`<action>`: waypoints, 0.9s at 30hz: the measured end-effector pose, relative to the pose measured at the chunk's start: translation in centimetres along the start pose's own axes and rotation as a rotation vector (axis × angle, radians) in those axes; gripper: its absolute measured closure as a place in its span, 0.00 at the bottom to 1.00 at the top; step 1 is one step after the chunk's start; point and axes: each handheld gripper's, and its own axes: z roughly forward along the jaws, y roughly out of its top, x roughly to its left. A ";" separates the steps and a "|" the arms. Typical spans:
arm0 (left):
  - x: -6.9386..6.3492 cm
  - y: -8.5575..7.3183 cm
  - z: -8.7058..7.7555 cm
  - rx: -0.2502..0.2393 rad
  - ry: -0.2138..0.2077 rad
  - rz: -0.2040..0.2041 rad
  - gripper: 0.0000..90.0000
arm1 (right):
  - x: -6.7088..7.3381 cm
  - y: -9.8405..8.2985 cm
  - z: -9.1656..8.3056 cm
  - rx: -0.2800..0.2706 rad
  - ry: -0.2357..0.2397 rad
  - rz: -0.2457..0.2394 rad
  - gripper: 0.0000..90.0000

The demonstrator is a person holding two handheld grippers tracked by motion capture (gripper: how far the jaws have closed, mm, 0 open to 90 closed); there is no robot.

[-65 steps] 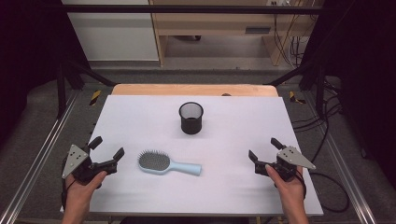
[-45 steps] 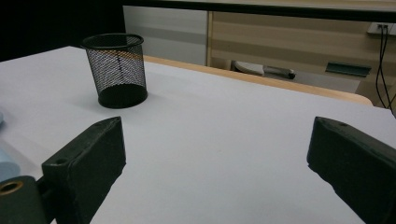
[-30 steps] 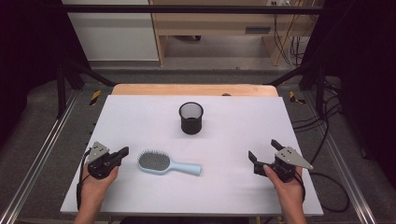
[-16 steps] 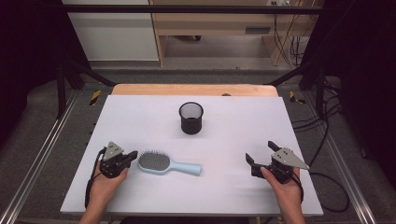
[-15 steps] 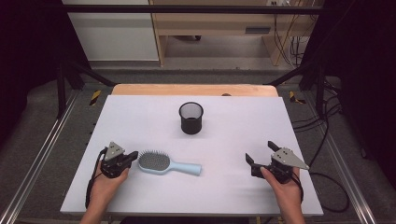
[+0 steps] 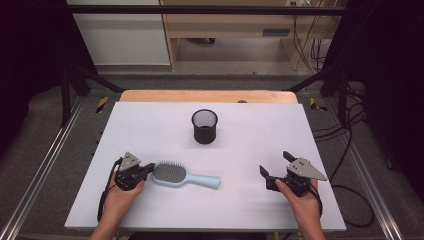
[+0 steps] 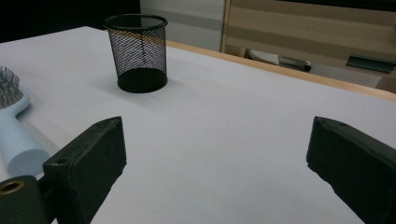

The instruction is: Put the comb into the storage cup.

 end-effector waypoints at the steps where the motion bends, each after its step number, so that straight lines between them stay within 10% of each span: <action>1: 0.0 0.0 0.0 0.000 0.000 0.000 1.00 | 0.0 0.0 0.0 0.001 0.001 0.000 0.06; 27: -7.1 2.8 4.1 0.010 -0.094 0.113 1.00 | 1.6 0.3 -0.1 0.125 0.084 0.019 0.08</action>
